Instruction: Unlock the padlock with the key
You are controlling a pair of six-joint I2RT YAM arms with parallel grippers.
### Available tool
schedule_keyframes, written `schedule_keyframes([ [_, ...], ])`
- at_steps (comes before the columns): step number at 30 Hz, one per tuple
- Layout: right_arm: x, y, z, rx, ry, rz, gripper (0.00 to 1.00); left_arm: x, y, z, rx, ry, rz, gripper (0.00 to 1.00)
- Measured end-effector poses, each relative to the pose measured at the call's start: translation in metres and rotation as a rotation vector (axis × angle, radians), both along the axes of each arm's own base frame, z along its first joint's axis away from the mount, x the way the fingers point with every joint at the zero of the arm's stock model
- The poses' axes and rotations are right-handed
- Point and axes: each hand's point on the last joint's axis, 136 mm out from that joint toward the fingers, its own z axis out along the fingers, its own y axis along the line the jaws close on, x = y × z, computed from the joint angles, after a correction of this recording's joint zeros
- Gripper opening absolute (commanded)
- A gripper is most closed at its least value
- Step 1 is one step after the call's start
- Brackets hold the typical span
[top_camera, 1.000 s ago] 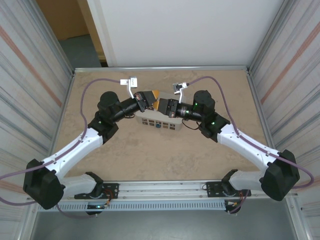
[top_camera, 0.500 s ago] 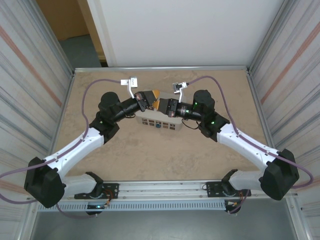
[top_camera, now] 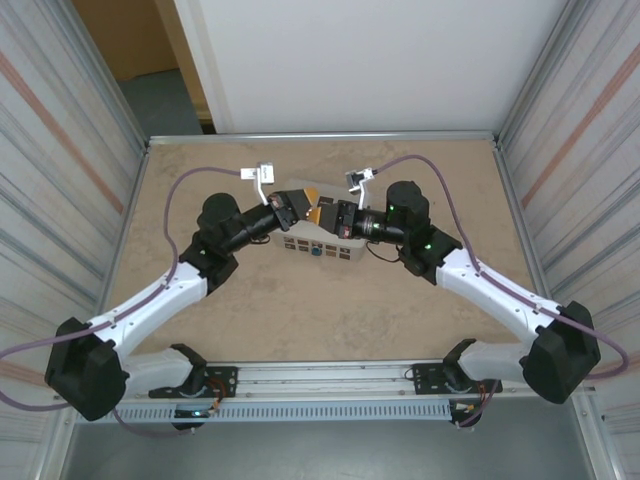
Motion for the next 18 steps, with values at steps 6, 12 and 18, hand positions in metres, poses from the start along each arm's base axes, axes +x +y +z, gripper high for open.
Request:
schedule_keyframes([
  [6,0.005,-0.025,-0.012,-0.097,-0.016,-0.053,0.00,-0.005,0.023,0.010,-0.002,-0.022,0.048,0.59],
  [12,0.006,-0.049,-0.049,-0.286,0.004,-0.068,0.00,-0.025,0.046,0.007,0.092,-0.047,0.092,0.68],
  [18,0.009,-0.065,-0.079,-0.467,0.008,-0.055,0.00,-0.043,0.064,-0.032,0.268,-0.012,0.121,0.72],
])
